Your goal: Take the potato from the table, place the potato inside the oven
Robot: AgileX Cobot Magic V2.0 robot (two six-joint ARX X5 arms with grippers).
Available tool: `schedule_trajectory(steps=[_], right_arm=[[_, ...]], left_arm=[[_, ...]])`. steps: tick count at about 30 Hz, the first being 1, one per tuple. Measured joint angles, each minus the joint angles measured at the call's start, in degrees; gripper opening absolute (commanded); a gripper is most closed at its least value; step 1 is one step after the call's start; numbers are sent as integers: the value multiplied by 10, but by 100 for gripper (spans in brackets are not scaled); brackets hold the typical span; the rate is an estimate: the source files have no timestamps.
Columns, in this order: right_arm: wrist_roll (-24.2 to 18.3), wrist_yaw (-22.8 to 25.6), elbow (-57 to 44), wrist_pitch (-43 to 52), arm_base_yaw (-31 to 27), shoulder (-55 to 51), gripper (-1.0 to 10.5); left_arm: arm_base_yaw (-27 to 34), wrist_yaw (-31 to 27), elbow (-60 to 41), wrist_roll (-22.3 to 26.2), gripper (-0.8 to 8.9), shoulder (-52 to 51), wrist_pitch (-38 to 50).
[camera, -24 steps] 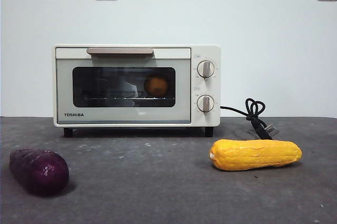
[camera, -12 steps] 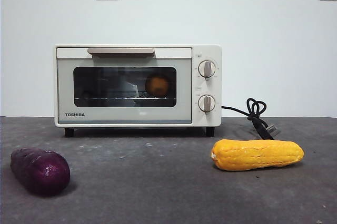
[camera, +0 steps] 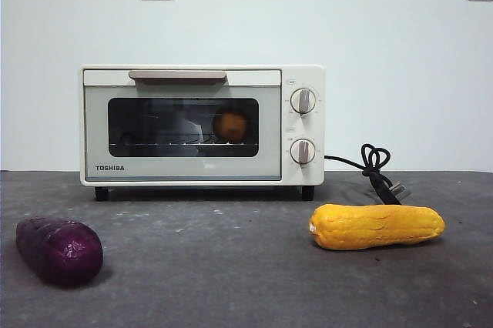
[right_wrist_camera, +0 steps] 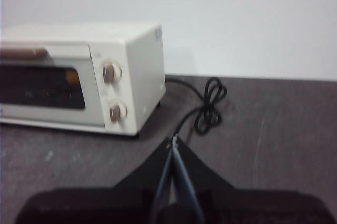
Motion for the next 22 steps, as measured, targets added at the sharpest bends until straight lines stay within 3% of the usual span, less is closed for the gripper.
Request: schedule_trajectory(steps=[9,22], right_arm=[[8,0,-74,-11,0,-52,2],[41,2,-76,-54,0,-55,2]], left_arm=[[0,0,0,0,-4,0,0],[0,0,0,0,-4,0,0]])
